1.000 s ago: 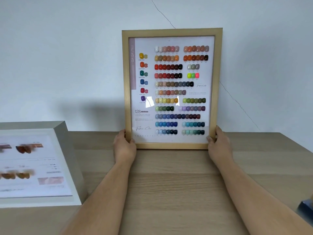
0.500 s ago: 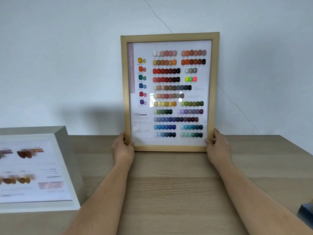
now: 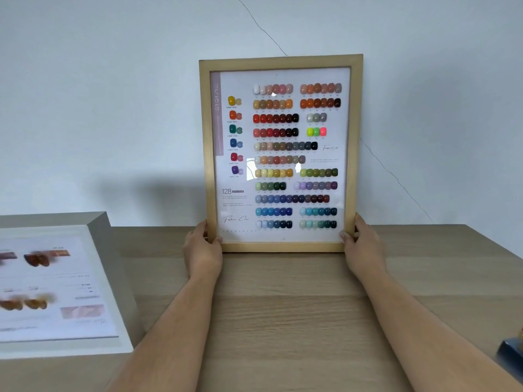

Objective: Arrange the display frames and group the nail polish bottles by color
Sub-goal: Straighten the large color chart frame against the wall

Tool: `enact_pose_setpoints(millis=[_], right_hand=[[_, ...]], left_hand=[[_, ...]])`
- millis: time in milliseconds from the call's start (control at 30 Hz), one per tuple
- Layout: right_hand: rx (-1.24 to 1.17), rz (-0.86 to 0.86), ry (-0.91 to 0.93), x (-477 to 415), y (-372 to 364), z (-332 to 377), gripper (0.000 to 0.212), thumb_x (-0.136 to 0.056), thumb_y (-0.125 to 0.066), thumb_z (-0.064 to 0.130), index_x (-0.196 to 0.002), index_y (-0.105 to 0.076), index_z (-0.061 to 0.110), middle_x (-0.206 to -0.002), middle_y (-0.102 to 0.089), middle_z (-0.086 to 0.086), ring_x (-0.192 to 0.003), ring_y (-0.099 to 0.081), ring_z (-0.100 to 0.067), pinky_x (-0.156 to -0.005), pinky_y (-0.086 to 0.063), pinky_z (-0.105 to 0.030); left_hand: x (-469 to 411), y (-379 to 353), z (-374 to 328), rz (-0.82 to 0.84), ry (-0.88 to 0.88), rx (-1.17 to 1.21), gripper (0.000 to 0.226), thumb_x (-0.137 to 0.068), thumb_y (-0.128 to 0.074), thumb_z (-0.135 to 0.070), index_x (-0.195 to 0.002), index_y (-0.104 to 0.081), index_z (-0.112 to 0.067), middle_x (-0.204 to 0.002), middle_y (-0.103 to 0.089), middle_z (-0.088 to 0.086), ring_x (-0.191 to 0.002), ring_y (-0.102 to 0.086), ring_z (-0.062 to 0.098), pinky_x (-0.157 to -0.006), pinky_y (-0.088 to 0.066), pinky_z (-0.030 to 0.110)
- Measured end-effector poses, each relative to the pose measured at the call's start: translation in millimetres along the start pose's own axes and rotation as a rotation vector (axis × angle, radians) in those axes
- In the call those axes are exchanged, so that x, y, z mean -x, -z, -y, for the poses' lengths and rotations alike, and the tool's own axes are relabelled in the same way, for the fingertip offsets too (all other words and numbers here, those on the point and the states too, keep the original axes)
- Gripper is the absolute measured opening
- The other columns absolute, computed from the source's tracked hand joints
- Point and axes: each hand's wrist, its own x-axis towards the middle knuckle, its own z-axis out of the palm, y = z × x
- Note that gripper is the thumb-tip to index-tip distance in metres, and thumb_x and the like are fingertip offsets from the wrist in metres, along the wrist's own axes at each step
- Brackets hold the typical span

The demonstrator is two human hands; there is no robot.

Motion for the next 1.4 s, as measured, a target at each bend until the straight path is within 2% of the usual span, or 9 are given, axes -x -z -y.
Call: enact_pose_setpoints(millis=[100,267,400,533,867,1000,1233,1400], right_hand=[[-0.019,-0.018,-0.003,0,1,-1,0.056,-0.092,-0.053,0.021,-0.144,-0.032,0.018,-0.13,-0.049,-0.012,-0.118,-0.048,-0.026,-0.099,-0.039,-0.037],[-0.033,-0.099,0.081,1,1,1,0.055,-0.088,-0.058,0.017,-0.138,-0.036,0.026,-0.121,-0.05,-0.008,-0.107,-0.051,-0.023,-0.088,-0.044,-0.036],[-0.058,-0.152,0.135,1,1,-1,0.051,-0.088,-0.057,0.012,-0.133,-0.04,0.031,-0.112,-0.052,-0.006,-0.096,-0.053,-0.02,-0.079,-0.045,-0.033],[-0.05,-0.139,0.122,0,-1,-3,0.053,-0.089,-0.056,0.011,-0.134,-0.038,0.033,-0.109,-0.05,-0.004,-0.095,-0.052,-0.019,-0.079,-0.043,-0.032],[-0.05,-0.14,0.104,-1,-1,-3,0.053,-0.089,-0.056,0.012,-0.133,-0.038,0.037,-0.104,-0.051,-0.001,-0.095,-0.053,-0.019,-0.081,-0.048,-0.036],[-0.07,-0.129,0.106,0,-1,-5,0.054,-0.089,-0.056,0.011,-0.132,-0.037,0.038,-0.104,-0.051,-0.002,-0.095,-0.052,-0.018,-0.079,-0.046,-0.033],[-0.103,-0.073,0.08,13,7,-6,0.053,-0.088,-0.058,0.014,-0.132,-0.038,0.036,-0.114,-0.054,-0.004,-0.098,-0.054,-0.018,-0.083,-0.045,-0.032],[-0.078,-0.057,0.028,40,24,-1,0.052,-0.087,-0.06,0.016,-0.134,-0.04,0.025,-0.125,-0.049,-0.012,-0.108,-0.05,-0.025,-0.09,-0.042,-0.037]], left_hand=[[2,2,-2,-0.019,-0.003,0.042,0.05,-0.08,-0.065,-0.005,-0.125,-0.055,-0.024,-0.106,-0.061,0.005,-0.098,-0.058,0.023,-0.09,-0.049,0.036],[5,3,-5,-0.043,-0.011,0.161,0.058,-0.081,-0.064,-0.001,-0.127,-0.052,-0.033,-0.107,-0.059,0.002,-0.095,-0.06,0.017,-0.091,-0.05,0.032],[5,4,-6,-0.057,-0.003,0.213,0.056,-0.084,-0.054,0.003,-0.124,-0.054,-0.036,-0.106,-0.06,0.003,-0.093,-0.06,0.015,-0.088,-0.052,0.034],[5,4,-5,-0.06,0.014,0.219,0.059,-0.083,-0.049,0.006,-0.123,-0.055,-0.037,-0.106,-0.061,0.003,-0.09,-0.061,0.015,-0.085,-0.054,0.034],[3,3,-2,-0.055,0.008,0.183,0.057,-0.084,-0.052,0.003,-0.123,-0.053,-0.039,-0.104,-0.061,0.0,-0.09,-0.06,0.014,-0.085,-0.054,0.033],[2,4,-1,-0.036,0.008,0.165,0.058,-0.084,-0.054,0.002,-0.125,-0.05,-0.04,-0.105,-0.06,-0.001,-0.092,-0.06,0.012,-0.085,-0.053,0.032],[19,11,-5,0.01,-0.054,0.14,0.061,-0.082,-0.054,0.003,-0.132,-0.045,-0.032,-0.117,-0.056,0.002,-0.106,-0.055,0.015,-0.098,-0.046,0.034],[47,27,-16,0.072,-0.13,0.089,0.058,-0.081,-0.063,-0.003,-0.132,-0.044,-0.025,-0.126,-0.051,0.003,-0.112,-0.05,0.014,-0.097,-0.041,0.03]])
